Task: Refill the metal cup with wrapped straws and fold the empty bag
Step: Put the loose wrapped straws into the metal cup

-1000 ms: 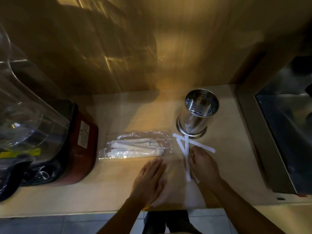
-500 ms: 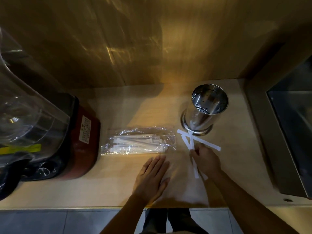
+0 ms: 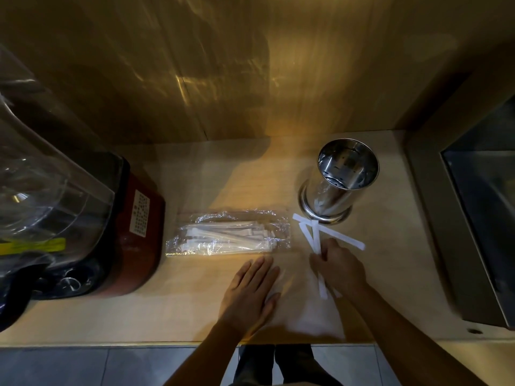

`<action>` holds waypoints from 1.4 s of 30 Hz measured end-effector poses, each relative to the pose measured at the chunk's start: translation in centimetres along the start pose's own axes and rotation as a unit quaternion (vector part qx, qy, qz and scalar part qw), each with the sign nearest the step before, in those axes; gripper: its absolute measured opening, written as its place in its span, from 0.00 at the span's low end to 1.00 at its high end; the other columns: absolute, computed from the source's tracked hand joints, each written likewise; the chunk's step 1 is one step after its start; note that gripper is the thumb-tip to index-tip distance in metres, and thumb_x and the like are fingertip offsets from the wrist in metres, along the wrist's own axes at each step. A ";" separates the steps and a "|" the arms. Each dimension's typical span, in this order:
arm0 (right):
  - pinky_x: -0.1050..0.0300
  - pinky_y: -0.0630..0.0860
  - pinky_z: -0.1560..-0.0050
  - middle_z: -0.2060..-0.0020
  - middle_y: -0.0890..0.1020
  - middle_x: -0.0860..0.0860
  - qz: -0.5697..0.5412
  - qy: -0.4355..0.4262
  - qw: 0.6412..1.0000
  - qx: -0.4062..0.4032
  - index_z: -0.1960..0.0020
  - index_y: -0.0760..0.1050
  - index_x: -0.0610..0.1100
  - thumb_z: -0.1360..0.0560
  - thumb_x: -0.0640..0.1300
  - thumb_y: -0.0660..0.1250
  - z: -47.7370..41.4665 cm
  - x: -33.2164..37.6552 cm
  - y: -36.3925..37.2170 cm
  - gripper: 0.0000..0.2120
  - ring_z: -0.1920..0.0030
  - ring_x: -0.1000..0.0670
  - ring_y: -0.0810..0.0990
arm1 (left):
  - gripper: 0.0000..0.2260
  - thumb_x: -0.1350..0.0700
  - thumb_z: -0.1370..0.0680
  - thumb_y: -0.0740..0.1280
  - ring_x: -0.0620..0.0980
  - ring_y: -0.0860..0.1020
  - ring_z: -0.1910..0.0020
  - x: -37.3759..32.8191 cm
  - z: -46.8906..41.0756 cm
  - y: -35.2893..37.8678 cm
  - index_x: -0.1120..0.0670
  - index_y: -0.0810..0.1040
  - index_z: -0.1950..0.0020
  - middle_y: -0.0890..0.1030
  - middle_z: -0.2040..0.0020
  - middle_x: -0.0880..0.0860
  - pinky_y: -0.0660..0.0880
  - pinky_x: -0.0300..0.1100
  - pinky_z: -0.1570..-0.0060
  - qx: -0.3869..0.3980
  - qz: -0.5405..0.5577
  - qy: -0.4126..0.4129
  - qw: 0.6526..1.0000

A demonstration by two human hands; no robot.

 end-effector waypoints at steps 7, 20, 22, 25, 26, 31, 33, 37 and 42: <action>0.54 0.73 0.52 0.52 0.80 0.47 0.078 -0.023 0.997 -0.004 0.50 0.73 0.44 0.29 0.49 0.61 0.1 1.4 -0.5 0.12 0.51 0.44 0.79 | 0.22 0.45 0.22 0.56 0.51 0.64 0.29 0.2 0.1 0.4 0.52 0.67 0.30 0.68 0.29 0.53 0.57 0.47 0.30 0.001 0.006 -0.003 1.000; 0.49 0.74 0.56 0.41 0.72 0.41 0.150 -0.073 0.979 -0.121 0.37 0.66 0.42 0.28 0.45 0.61 -0.5 1.7 -3.1 0.20 0.53 0.37 0.80 | 0.22 0.45 0.21 0.55 0.50 0.62 0.27 0.4 0.1 0.8 0.51 0.65 0.29 0.64 0.28 0.52 0.57 0.47 0.30 0.007 0.010 -0.009 1.000; 0.50 0.74 0.56 0.41 0.73 0.42 0.185 -0.082 0.973 -0.109 0.36 0.65 0.43 0.28 0.45 0.61 -1.1 1.6 -2.9 0.21 0.53 0.38 0.80 | 0.22 0.45 0.21 0.56 0.50 0.62 0.28 0.4 0.1 0.8 0.51 0.65 0.29 0.65 0.28 0.52 0.57 0.47 0.30 0.006 0.008 -0.007 1.000; 0.49 0.74 0.56 0.43 0.75 0.44 0.220 -0.102 0.966 -0.093 0.37 0.66 0.43 0.26 0.47 0.59 -1.4 1.8 -2.6 0.19 0.53 0.39 0.81 | 0.22 0.45 0.21 0.55 0.50 0.62 0.28 0.3 0.1 0.7 0.52 0.65 0.29 0.67 0.28 0.53 0.57 0.47 0.30 0.010 0.002 -0.009 1.000; 0.50 0.74 0.55 0.44 0.77 0.44 0.222 -0.104 0.966 -0.084 0.38 0.66 0.43 0.26 0.47 0.59 -1.4 1.8 -2.4 0.18 0.52 0.39 0.81 | 0.22 0.45 0.21 0.54 0.50 0.62 0.28 0.3 0.0 0.7 0.52 0.65 0.29 0.67 0.28 0.53 0.56 0.47 0.30 0.012 0.001 -0.008 1.000; 0.52 0.73 0.51 0.49 0.80 0.46 0.182 -0.100 0.978 -0.032 0.47 0.71 0.45 0.30 0.46 0.61 -1.0 1.4 -1.7 0.12 0.50 0.43 0.79 | 0.23 0.44 0.21 0.54 0.50 0.62 0.28 0.4 0.0 0.9 0.52 0.65 0.29 0.67 0.28 0.53 0.56 0.47 0.30 0.020 -0.003 -0.009 1.000; 0.53 0.73 0.50 0.49 0.80 0.45 0.140 -0.103 0.984 -0.023 0.49 0.74 0.45 0.30 0.45 0.62 -0.4 1.5 -1.7 0.11 0.48 0.42 0.78 | 0.22 0.44 0.21 0.54 0.50 0.62 0.28 0.4 0.1 0.9 0.52 0.65 0.29 0.67 0.28 0.53 0.56 0.47 0.30 0.021 -0.002 -0.008 1.000; 0.53 0.71 0.56 0.53 0.80 0.41 0.055 -0.106 0.992 -0.031 0.55 0.73 0.45 0.27 0.47 0.60 0.4 2.3 -2.6 0.06 0.52 0.39 0.79 | 0.21 0.45 0.22 0.56 0.52 0.68 0.30 0.0 -0.3 0.5 0.53 0.71 0.33 0.73 0.31 0.55 0.60 0.49 0.30 0.006 0.003 -0.003 1.000; 0.53 0.69 0.62 0.62 0.82 0.42 0.003 -0.126 0.989 -0.077 0.61 0.72 0.45 0.26 0.50 0.61 1.9 4.3 -5.2 0.11 0.59 0.39 0.80 | 0.22 0.44 0.24 0.55 0.54 0.74 0.35 -0.7 -2.8 -0.5 0.54 0.75 0.36 0.78 0.36 0.55 0.70 0.54 0.37 0.011 -0.017 -0.005 1.000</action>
Point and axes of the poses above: each hand's wrist, its own z-axis away from the middle knuckle, its own y-axis out of the palm, x = y × z, the point moved 8 cm from there along -z, towards the middle knuckle
